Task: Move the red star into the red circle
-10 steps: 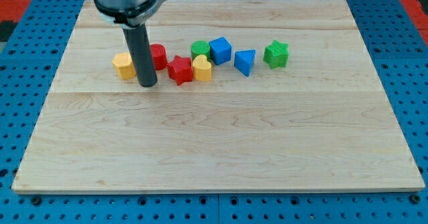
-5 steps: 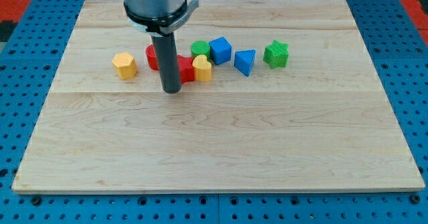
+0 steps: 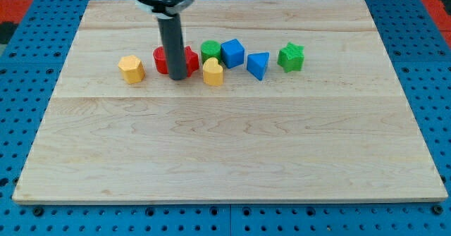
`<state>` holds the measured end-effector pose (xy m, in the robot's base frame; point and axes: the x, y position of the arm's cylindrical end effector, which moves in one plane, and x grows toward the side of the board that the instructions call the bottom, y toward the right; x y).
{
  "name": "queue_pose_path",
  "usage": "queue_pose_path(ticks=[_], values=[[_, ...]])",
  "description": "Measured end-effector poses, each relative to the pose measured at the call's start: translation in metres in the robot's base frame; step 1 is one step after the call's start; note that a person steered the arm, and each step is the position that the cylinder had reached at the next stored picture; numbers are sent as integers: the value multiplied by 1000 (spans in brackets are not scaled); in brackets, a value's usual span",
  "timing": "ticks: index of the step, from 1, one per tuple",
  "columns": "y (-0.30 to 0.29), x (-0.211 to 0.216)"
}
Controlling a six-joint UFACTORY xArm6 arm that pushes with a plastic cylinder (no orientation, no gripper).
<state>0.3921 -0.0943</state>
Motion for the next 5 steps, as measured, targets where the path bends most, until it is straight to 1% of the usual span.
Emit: queue_pose_path(ticks=[1, 2, 3, 4, 5], values=[[-14, -5], [1, 0], [20, 17], [33, 15], [30, -3]])
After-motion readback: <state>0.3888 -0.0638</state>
